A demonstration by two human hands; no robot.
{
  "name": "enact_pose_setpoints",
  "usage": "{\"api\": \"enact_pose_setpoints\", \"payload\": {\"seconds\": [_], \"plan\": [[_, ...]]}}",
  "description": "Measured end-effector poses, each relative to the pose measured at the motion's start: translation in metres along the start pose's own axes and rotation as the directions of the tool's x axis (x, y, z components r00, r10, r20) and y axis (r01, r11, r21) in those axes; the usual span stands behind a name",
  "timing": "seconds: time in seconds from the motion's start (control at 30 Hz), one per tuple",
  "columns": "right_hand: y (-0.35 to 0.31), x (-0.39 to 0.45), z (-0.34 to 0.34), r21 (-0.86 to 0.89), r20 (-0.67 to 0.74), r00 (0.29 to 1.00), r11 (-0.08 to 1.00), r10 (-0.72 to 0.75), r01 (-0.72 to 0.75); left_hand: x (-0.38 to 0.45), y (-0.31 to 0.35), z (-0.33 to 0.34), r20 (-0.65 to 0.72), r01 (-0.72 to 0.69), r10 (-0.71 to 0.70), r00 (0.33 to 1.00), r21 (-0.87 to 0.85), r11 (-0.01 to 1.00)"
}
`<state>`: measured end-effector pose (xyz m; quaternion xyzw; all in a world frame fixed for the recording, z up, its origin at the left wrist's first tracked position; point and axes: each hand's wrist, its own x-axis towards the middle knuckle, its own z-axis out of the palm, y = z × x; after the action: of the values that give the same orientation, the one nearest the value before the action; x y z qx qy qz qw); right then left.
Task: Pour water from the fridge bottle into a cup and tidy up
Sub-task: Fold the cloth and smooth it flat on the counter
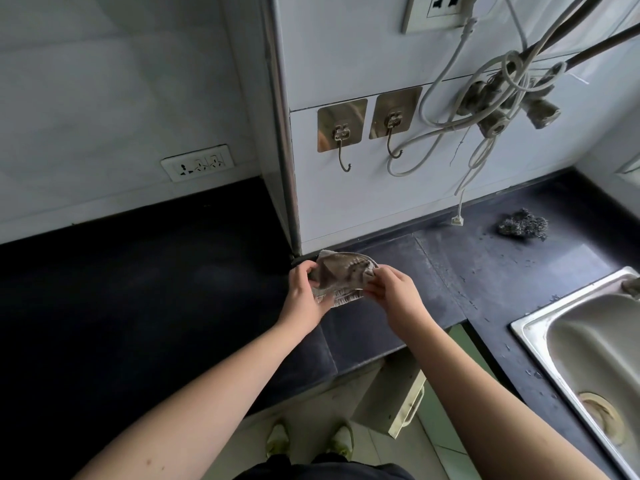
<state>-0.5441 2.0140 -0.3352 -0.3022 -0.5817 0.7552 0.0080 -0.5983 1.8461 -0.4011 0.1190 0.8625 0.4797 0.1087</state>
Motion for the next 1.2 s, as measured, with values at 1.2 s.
{"api": "enact_pose_setpoints", "payload": {"seconds": [1.2], "plan": [[-0.148,-0.061,0.018,-0.337,0.419,0.905,0.913,-0.073,0.230,-0.017,0.071,-0.132,0.357,0.289,-0.108,0.928,-0.507,0.812]]}}
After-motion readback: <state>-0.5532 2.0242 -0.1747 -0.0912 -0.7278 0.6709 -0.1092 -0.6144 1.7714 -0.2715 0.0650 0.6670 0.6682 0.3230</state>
